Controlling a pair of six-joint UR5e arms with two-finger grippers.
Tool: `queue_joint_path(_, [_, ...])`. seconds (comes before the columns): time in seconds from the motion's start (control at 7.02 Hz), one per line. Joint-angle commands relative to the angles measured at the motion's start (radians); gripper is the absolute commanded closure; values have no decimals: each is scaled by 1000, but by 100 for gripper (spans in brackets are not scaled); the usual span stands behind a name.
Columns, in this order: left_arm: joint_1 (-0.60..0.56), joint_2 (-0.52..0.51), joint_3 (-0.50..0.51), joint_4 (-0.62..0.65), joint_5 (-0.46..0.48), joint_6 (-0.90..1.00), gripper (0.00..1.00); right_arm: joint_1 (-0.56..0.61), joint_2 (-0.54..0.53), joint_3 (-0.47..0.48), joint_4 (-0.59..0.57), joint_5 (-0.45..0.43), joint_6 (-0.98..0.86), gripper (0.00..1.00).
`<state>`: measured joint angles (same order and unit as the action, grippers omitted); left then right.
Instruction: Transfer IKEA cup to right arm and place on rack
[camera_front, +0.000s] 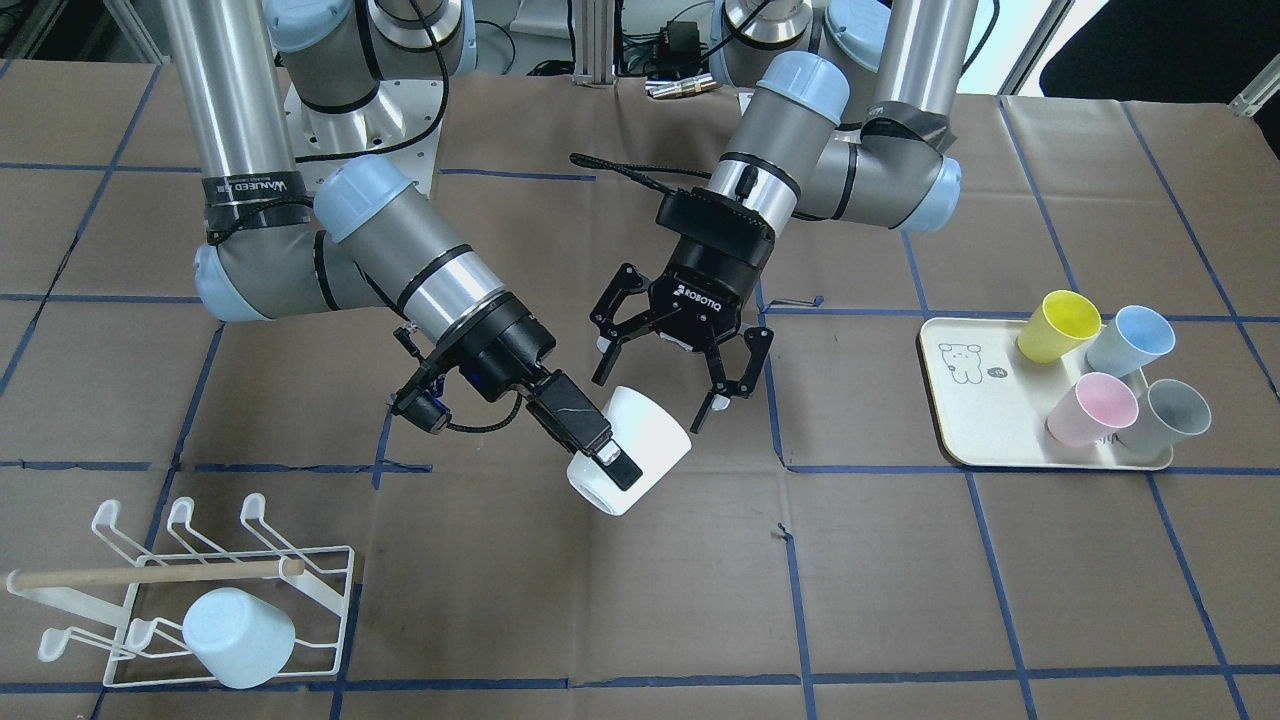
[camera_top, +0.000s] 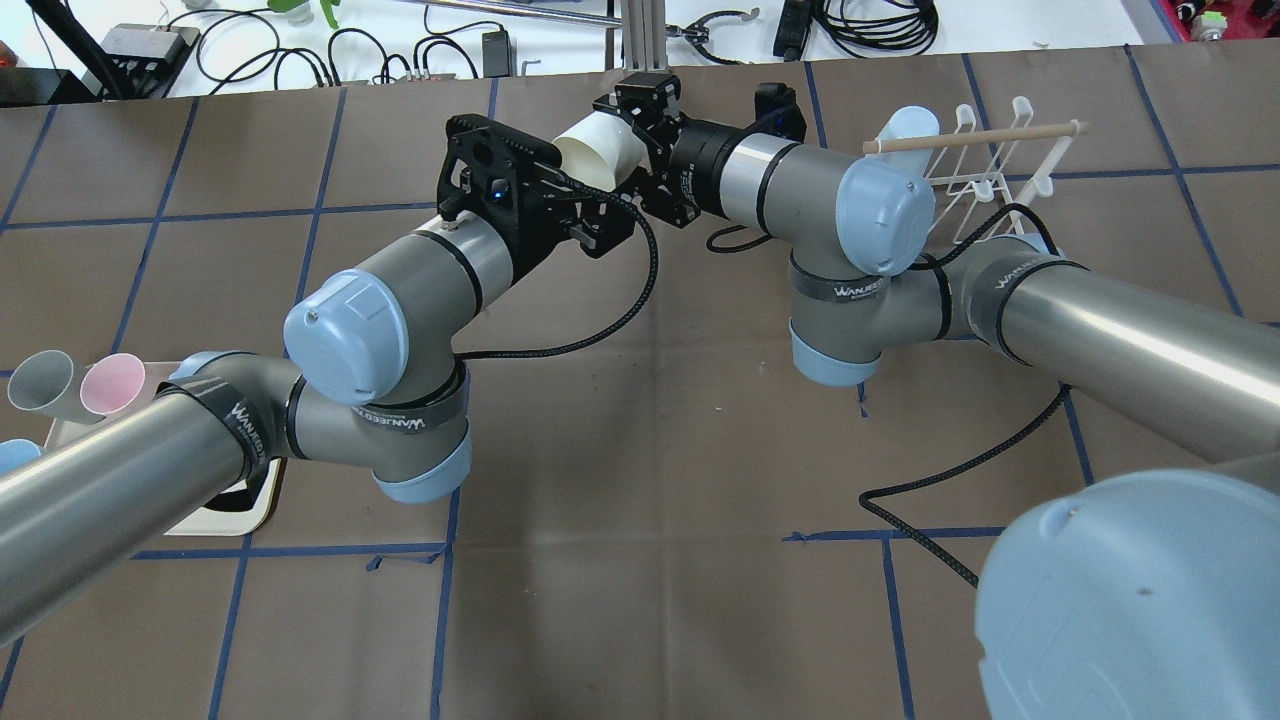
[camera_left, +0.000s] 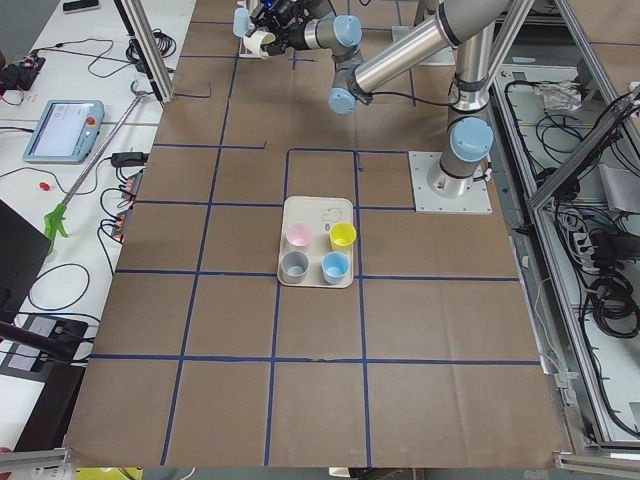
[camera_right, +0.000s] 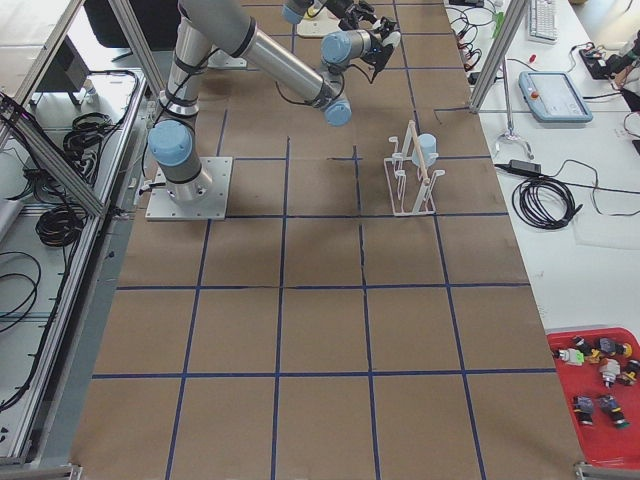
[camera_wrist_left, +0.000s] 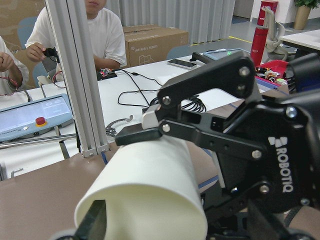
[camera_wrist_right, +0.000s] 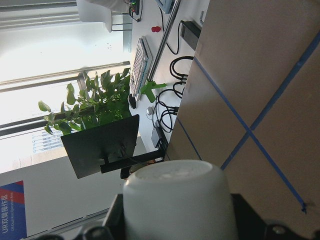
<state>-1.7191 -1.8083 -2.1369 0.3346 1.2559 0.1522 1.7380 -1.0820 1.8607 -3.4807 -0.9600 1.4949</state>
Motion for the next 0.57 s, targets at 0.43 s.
queue_joint_path(0.43, [171, 304, -97, -464, 5, 6, 1, -178, -24, 2, -14, 40, -250, 60])
